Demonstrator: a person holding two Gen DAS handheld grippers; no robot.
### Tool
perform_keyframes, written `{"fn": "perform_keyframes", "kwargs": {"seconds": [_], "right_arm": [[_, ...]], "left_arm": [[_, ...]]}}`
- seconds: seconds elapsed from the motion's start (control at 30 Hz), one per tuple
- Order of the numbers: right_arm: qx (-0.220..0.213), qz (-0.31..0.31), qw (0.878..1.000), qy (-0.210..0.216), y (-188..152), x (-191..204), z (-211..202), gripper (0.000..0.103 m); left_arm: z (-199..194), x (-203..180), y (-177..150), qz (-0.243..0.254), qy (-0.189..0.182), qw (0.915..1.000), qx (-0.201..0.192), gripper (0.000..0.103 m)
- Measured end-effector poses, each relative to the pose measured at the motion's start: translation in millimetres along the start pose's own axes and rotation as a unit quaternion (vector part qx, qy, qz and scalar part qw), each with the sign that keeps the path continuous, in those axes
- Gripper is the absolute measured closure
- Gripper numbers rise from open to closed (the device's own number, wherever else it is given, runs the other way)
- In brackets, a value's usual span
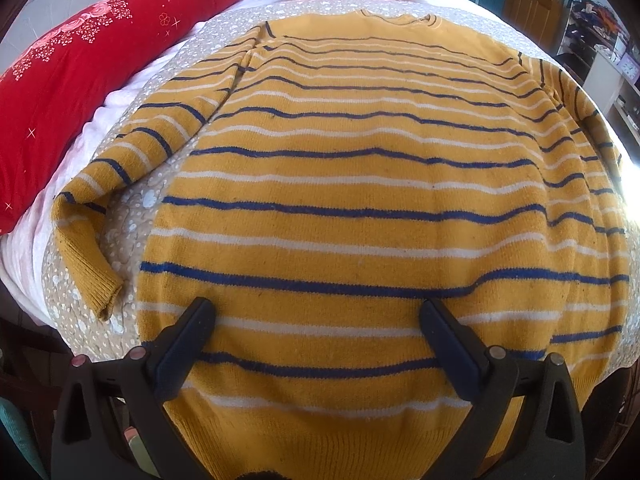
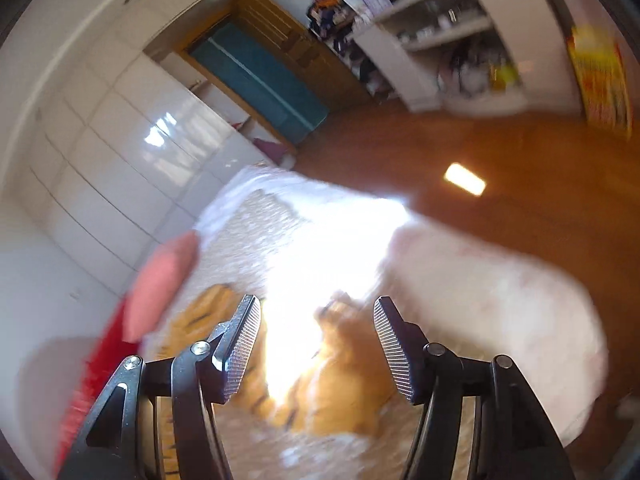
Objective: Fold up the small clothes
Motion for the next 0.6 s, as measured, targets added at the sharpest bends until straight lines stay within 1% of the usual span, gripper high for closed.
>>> {"fn": "perform_keyframes", "kwargs": {"seconds": [0.07, 0.13, 0.2, 0.27, 0.33, 0.4, 0.43, 0.5, 0.6], "right_arm": [[0.000, 0.032, 0.999, 0.018, -16, -4, -4, 0.038], [0.007, 0.051, 0.998, 0.023, -31, -6, -5, 0.038], [0.012, 0.060, 0.998, 0.028, -43, -8, -12, 0.038], [0.015, 0.057, 0.997, 0.043, -58, 0, -15, 0.038], [0.031, 0.050, 0.997, 0.057, -72, 11, -15, 0.038], [0.058, 0.054, 0.994, 0.069, -86, 15, -1, 0.038], [0.070, 0.060, 0.994, 0.061, -93, 12, 8, 0.038], [0.068, 0.075, 0.994, 0.042, -95, 2, 21, 0.038], [0.029, 0.074, 0.997, 0.004, -76, -11, 31, 0.040]], "left_arm": [[0, 0, -1, 0.001, -0.001, 1.0000, -0.001, 0.001], [0, 0, -1, 0.001, -0.002, 1.0000, -0.002, 0.000], [0, 0, 0, -0.001, -0.003, 1.0000, -0.002, 0.000], [0, -1, 0, -0.002, -0.003, 1.0000, -0.005, 0.000], [1, -1, 1, -0.002, -0.003, 1.0000, -0.008, 0.000], [1, -2, 1, -0.003, -0.004, 0.9999, -0.011, 0.000], [2, -2, 1, -0.003, -0.005, 0.9999, -0.012, 0.000], [1, -1, 1, -0.003, -0.009, 0.9999, -0.015, 0.000], [1, -1, 1, -0.002, -0.014, 0.9998, -0.017, 0.000]]}}
Point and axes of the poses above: each gripper's, at about its wrist camera, not at the fingertips, and z roughly the way its jaws point, x to its left, y to its top, the point moved 7 cm from there along z, roughly the way its jaws point, and after that the axes turned 10 degrees about y, right-handed, at the moved point
